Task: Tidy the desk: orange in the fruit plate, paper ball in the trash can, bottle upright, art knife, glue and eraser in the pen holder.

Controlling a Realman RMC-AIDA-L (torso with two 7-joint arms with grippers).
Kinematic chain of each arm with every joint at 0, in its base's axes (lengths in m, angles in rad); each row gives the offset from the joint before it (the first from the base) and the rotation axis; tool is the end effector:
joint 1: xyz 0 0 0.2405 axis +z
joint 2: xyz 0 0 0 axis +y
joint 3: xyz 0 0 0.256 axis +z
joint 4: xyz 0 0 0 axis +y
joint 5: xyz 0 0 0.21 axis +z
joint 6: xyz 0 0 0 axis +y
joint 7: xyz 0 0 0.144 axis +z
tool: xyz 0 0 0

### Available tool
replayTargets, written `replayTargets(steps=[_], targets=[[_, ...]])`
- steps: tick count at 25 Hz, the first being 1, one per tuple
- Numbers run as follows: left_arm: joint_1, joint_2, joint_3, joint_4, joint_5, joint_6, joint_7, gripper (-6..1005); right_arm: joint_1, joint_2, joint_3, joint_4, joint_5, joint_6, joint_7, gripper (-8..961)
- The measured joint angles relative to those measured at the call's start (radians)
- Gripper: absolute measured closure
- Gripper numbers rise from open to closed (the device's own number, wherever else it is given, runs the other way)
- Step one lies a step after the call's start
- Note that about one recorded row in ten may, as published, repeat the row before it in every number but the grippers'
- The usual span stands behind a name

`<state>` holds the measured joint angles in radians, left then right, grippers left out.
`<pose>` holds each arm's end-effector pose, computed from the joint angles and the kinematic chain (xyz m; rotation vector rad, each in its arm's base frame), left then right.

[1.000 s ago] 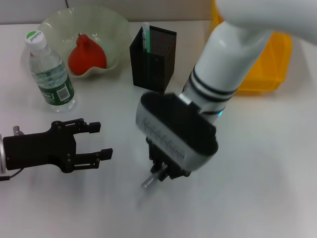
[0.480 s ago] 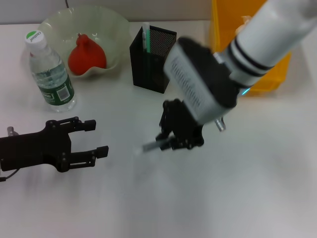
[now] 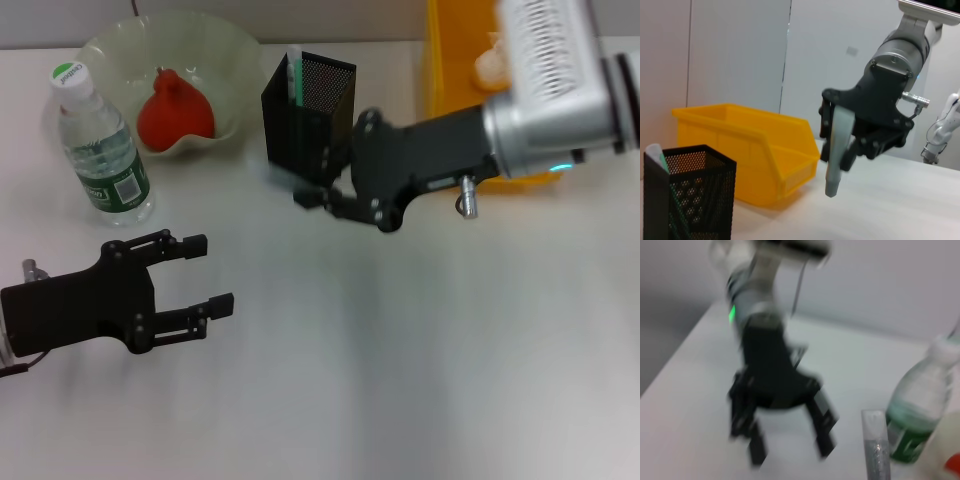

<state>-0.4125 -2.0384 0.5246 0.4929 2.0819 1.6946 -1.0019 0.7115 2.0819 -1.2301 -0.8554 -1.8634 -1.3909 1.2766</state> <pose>-0.3105 0.2697 0.0008 -2.7121 -0.4399 -0.7668 0.1404 0.3690 -0.0429 -2.9677 -0.2805 0.4269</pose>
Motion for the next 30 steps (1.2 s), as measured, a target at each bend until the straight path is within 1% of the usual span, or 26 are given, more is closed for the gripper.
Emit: replayTargets(steps=[1,3,4,6,9,11,13,15,18,19,21,22,23,25,26,30], targets=[[0.004,-0.010,0.000,-0.001,-0.013,0.004,0.015,214,-0.018,0.000,0.014,0.023,0.059,0.000,-0.042,813],[0.004,-0.010,0.000,-0.001,-0.013,0.004,0.015,214,-0.050,0.000,0.033,0.071,0.172,0.002,-0.122,813],[0.004,-0.017,0.000,-0.001,-0.016,0.006,0.021,214,-0.063,0.000,0.041,0.099,0.224,0.005,-0.159,813],[-0.002,-0.021,0.000,-0.009,-0.028,0.007,0.025,214,-0.082,0.000,0.065,0.162,0.332,0.008,-0.244,814],[-0.003,-0.022,0.000,-0.027,-0.053,0.001,0.029,214,-0.087,0.000,0.105,0.292,0.493,0.003,-0.354,814],[0.000,-0.022,0.000,-0.039,-0.073,-0.001,0.037,214,-0.084,-0.001,0.113,0.353,0.579,0.005,-0.388,815],[0.001,-0.023,0.000,-0.045,-0.083,-0.002,0.043,214,-0.080,-0.002,0.113,0.387,0.639,0.019,-0.394,812],[0.008,-0.024,0.000,-0.066,-0.123,-0.007,0.064,214,-0.074,-0.002,0.114,0.409,0.691,0.041,-0.384,806],[0.019,-0.024,0.000,-0.088,-0.171,-0.021,0.085,214,-0.058,-0.001,0.114,0.439,0.755,0.084,-0.334,796],[0.019,-0.024,0.000,-0.088,-0.171,-0.021,0.085,214,-0.051,-0.002,0.114,0.446,0.767,0.101,-0.311,793],[0.034,-0.025,0.000,-0.121,-0.236,-0.045,0.113,214,-0.034,-0.002,0.111,0.451,0.773,0.149,-0.266,787],[0.034,-0.025,0.000,-0.121,-0.236,-0.045,0.113,214,-0.025,-0.003,0.108,0.452,0.773,0.173,-0.246,784],[0.044,-0.025,0.000,-0.154,-0.298,-0.056,0.138,214,-0.013,-0.003,0.104,0.457,0.772,0.199,-0.228,781],[0.049,-0.026,0.000,-0.172,-0.328,-0.059,0.159,214,0.017,-0.002,0.102,0.475,0.770,0.248,-0.208,775],[0.049,-0.026,0.000,-0.172,-0.328,-0.059,0.159,214,0.017,-0.002,0.102,0.475,0.770,0.248,-0.208,772],[0.054,-0.029,0.000,-0.197,-0.352,-0.061,0.202,214,0.057,0.001,0.100,0.510,0.770,0.298,-0.196,759]])
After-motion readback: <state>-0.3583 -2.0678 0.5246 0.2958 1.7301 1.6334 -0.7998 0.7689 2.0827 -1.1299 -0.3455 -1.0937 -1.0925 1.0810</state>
